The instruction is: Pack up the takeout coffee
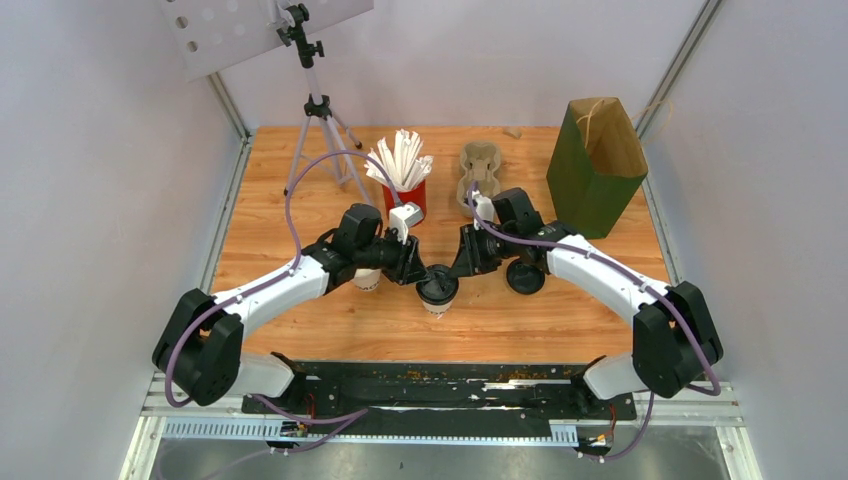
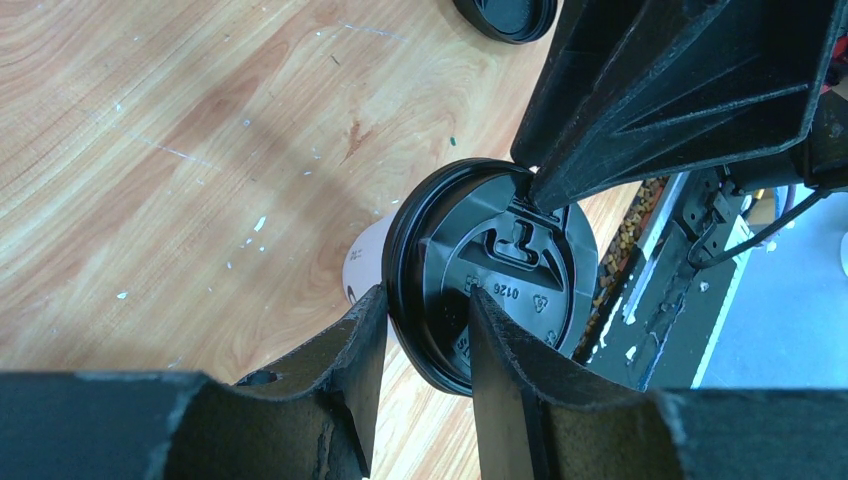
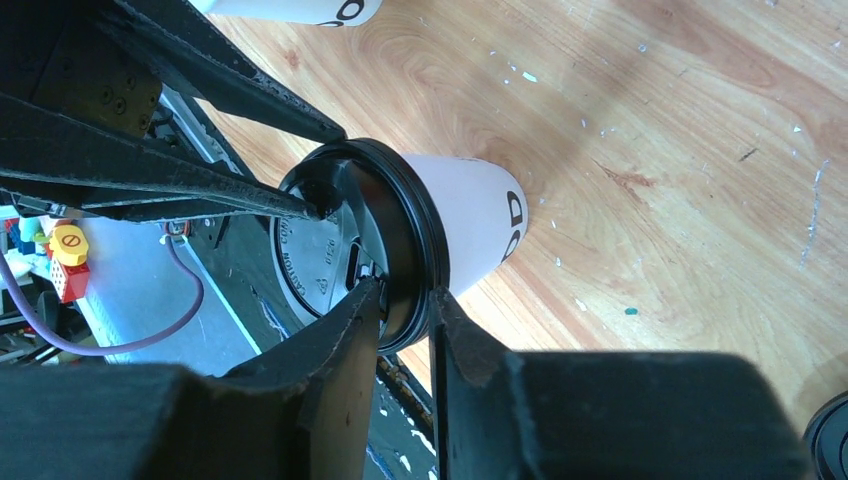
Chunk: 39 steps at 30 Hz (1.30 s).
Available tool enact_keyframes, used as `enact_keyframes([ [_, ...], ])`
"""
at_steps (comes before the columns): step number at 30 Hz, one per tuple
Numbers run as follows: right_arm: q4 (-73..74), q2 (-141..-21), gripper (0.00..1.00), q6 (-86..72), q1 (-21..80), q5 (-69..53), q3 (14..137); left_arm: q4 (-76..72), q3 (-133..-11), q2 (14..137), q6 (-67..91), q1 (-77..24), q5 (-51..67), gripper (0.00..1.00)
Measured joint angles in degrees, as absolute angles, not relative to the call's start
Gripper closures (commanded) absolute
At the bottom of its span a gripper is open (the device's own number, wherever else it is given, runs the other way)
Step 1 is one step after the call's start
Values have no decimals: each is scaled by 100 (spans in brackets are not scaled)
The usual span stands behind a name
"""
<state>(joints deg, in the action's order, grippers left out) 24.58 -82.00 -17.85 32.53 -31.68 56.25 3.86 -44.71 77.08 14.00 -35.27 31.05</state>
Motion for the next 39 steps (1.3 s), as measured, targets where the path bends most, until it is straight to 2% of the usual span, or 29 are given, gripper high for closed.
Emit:
enact_keyframes([
  [9,2169,-8208,81,-1806,3214,-3212,5408,377,-4471,7728,1424,-3527,3057,58],
  [21,895,-7922,82,-2171,3144,-3345,4536,-58,-4101,7546,1890,-3559,2768,59],
  [25,827,-8023,76,-2147,3144,-3437,4657,-121,-3955,7387,2270,-3557,2657,56],
  [30,1553,-8571,65,-1813,3190,-3387,5524,-3,-3726,6973,2930,-3557,2292,54],
  [39,2368,-8890,47,-1485,3216,-3148,6375,405,-3551,6302,3750,-3559,1859,40],
])
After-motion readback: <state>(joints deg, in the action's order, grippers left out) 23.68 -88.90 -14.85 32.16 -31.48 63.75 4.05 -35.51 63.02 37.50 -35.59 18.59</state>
